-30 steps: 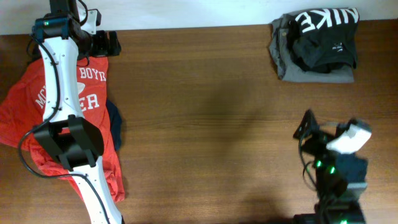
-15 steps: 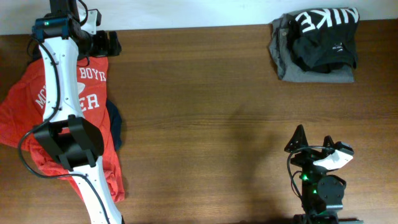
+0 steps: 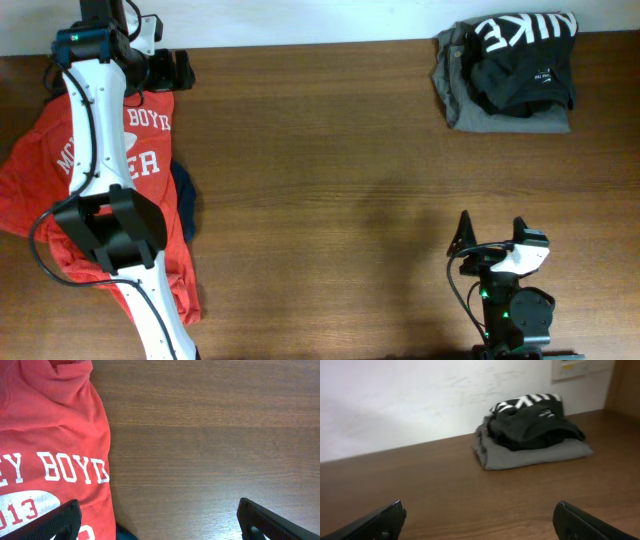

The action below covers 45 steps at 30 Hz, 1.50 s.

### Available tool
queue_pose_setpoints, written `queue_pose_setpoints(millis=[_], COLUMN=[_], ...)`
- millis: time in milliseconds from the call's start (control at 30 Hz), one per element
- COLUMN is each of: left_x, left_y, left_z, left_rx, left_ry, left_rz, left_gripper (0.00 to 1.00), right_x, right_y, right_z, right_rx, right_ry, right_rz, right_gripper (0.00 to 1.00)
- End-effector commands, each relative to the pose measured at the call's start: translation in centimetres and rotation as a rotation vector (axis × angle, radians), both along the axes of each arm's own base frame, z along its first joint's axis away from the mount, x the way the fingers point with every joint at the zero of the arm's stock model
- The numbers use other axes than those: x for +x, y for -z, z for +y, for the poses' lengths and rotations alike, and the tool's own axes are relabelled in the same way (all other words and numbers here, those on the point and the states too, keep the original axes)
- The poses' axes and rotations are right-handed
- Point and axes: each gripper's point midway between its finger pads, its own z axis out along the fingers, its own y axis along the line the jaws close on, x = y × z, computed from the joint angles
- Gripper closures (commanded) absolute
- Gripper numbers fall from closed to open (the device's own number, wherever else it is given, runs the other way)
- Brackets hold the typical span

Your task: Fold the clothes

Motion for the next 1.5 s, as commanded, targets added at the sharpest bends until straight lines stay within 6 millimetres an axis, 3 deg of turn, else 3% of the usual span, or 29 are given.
queue_pose_setpoints(millis=[0,733,867,933,1033,1067,1133,1267,1467], left_x=[0.0,-0.2,0.2,1.0,1.8,1.7,0.7,-1.9,-6.2], left_y=[0.5,0.0,-5.1,-7.9,-13.8,-14.7,-17.8,-22.2,-25.5], left_z=[-0.2,0.1,-3.1,-4.4,-6.7,-7.0,-7.8,-7.9,-7.5], left_rx=[0.004,0.005,-0.078,-0.067,0.010,0.023,0.073,0.114,0.151], left_ry=[0.021,0.016,0.086,0.117,0.191,0.200,0.190,0.170,0.179], left_rz=[0.007,0.002,-0.135,-0.234,-0.436,-0.460,-0.523,-0.597,-0.686], left_gripper=[0.01,0.01,0.01,0.01,0.01,0.01,0.01,0.01,0.01], right_x=[0.1,0.1,0.1,0.1,0.1,0.1,0.1,0.1,0.1], right_y=[0.8,0.9,0.9,0.9,0.9,0.9,0.9,0.9,0.9], right_z=[1.0,1.0,1.0,1.0,1.0,1.0,1.0,1.0,1.0], right_rx=[-0.070,-0.070,-0.070,-0.070,-0.070,-0.070,-0.070,-0.070,-0.070], right_ry=[-0.066,-0.066,-0.066,-0.066,-0.066,-0.066,-0.066,-0.066,-0.066], right_rz=[0.033,0.035,0.035,0.035,0.035,0.035,0.035,0.035,0.035], right_gripper=[0.01,0.01,0.01,0.01,0.01,0.01,0.01,0.01,0.01])
